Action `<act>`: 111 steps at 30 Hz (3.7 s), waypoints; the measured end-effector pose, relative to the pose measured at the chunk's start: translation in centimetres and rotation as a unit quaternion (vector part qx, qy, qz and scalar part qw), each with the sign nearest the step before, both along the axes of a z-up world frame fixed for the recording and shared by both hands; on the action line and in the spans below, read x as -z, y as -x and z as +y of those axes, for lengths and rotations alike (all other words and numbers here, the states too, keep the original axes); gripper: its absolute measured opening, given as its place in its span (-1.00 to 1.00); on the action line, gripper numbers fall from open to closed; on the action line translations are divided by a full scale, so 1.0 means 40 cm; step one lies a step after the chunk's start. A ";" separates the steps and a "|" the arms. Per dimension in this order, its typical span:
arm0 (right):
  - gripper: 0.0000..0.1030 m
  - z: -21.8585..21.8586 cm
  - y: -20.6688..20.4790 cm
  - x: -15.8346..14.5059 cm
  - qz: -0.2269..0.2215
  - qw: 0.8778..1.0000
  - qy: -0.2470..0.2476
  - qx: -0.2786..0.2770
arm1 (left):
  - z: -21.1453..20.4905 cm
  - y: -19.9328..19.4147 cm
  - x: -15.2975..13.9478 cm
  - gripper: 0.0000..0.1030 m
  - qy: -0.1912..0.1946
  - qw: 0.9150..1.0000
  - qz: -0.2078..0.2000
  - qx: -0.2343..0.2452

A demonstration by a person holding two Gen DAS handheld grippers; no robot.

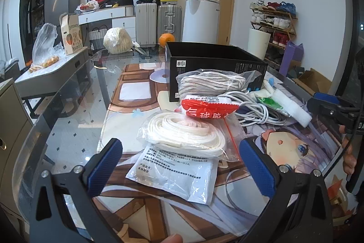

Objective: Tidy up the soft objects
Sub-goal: 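Grasp the bagged white rope coil with the left gripper while the right gripper grasps the white foam piece, then carry the rope coil and foam piece over the black box with both grippers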

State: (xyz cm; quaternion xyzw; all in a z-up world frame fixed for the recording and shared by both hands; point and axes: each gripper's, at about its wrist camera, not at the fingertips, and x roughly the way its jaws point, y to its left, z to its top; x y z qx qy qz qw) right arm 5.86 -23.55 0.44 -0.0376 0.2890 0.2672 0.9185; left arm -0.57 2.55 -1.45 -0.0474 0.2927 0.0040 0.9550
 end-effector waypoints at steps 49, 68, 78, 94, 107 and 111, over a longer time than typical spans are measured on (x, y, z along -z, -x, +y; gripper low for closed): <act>-0.26 -0.005 -0.111 0.062 0.096 0.994 0.050 0.011 | -0.038 -0.100 0.023 0.41 -0.031 0.996 0.079 0.036; -0.26 0.000 -0.042 0.012 0.035 0.998 0.049 -0.003 | 0.000 -0.038 0.005 -0.51 0.003 0.999 0.045 0.031; -0.26 0.005 -0.028 -0.002 0.020 0.999 0.044 -0.008 | 0.013 -0.009 -0.021 -0.59 0.013 0.999 0.016 0.030; -0.27 0.040 -0.008 -0.066 -0.021 0.998 0.038 -0.038 | 0.011 -0.006 -0.110 -0.59 0.011 0.999 -0.034 0.033; -0.27 0.113 -0.050 -0.129 -0.036 0.995 0.047 -0.079 | -0.011 -0.106 -0.188 -0.59 0.010 0.996 -0.055 0.070; -0.27 0.127 -0.077 -0.142 -0.035 0.995 0.048 -0.085 | -0.021 -0.144 -0.204 -0.59 0.005 0.995 -0.057 0.079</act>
